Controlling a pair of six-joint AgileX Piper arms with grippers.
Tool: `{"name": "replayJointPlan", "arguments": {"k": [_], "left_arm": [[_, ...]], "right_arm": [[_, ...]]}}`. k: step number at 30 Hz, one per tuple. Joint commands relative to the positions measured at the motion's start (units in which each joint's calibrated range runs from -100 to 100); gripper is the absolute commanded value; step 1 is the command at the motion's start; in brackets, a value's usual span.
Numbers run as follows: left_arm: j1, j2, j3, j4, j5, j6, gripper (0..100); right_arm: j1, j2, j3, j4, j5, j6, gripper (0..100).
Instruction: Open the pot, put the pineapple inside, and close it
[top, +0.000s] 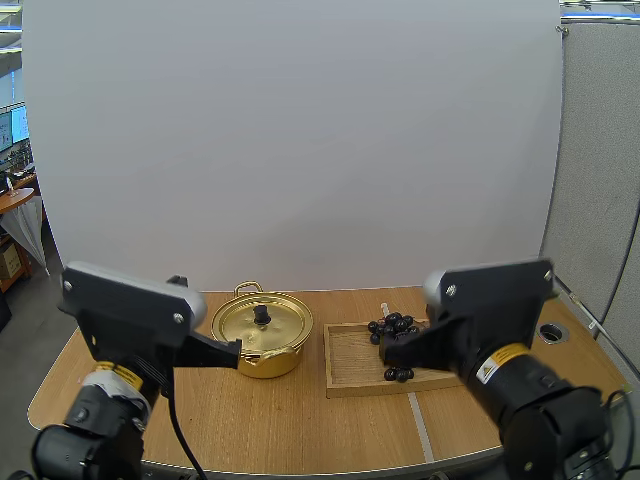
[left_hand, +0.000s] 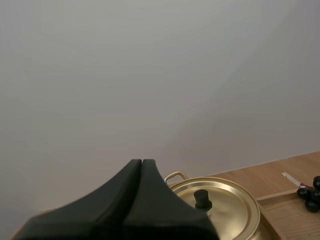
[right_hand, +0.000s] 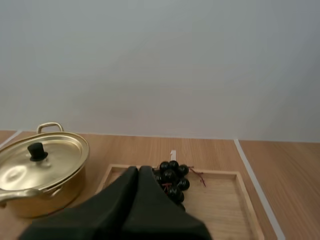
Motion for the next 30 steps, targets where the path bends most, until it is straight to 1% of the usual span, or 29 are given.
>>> {"name": "replayJointPlan", "arguments": {"k": [1,5,7,8,12,14,17,22,27,30], "left_arm": [[-0.21,-0.2,7.6,0.4,-9.2,0.1,0],[-0.21,-0.2,12.2,0.4,-10.2,0.0,0],[-0.21,-0.2,12.2,0.2,-9.3,-0.9,0],[-0.21,-0.2,12.2,0.2,-6.0,-1.9,0],[-0.21,-0.2,12.2,0.2,-5.1,-8.1,0],[-0.21,-0.2,12.2,0.2,-4.8,-9.9,0],[-0.21,-0.2,12.2,0.2,-2.2,-10.1,0],[-0.21,-0.2,12.2,0.2,8.5,-10.1,0],[0.02,-0.2,12.2,0.2,8.8,-12.8,0],[0.02,-0.2,12.2,0.2,9.6,-13.0,0]], "right_arm": [[-0.2,-0.4,6.0,-0.3,-1.8,-0.4,0],[-0.2,-0.4,9.2,-0.3,-2.2,-0.4,0],[-0.2,-0.4,10.9,-0.3,-2.9,-0.4,0],[-0.2,-0.4,11.6,-0.3,-3.7,-0.4,0],[-0.2,-0.4,15.5,-0.3,-7.4,-0.4,0],[-0.2,-0.4,15.5,-0.3,-7.6,-0.4,0],[-0.2,-0.4,15.5,-0.3,-5.6,-0.3,0],[-0.2,-0.4,15.5,-0.3,-5.7,-0.3,0],[-0.8,-0.4,15.5,-0.3,-5.6,-0.3,0],[-0.8,-0.4,15.5,-0.3,-5.6,-0.3,0]]}}
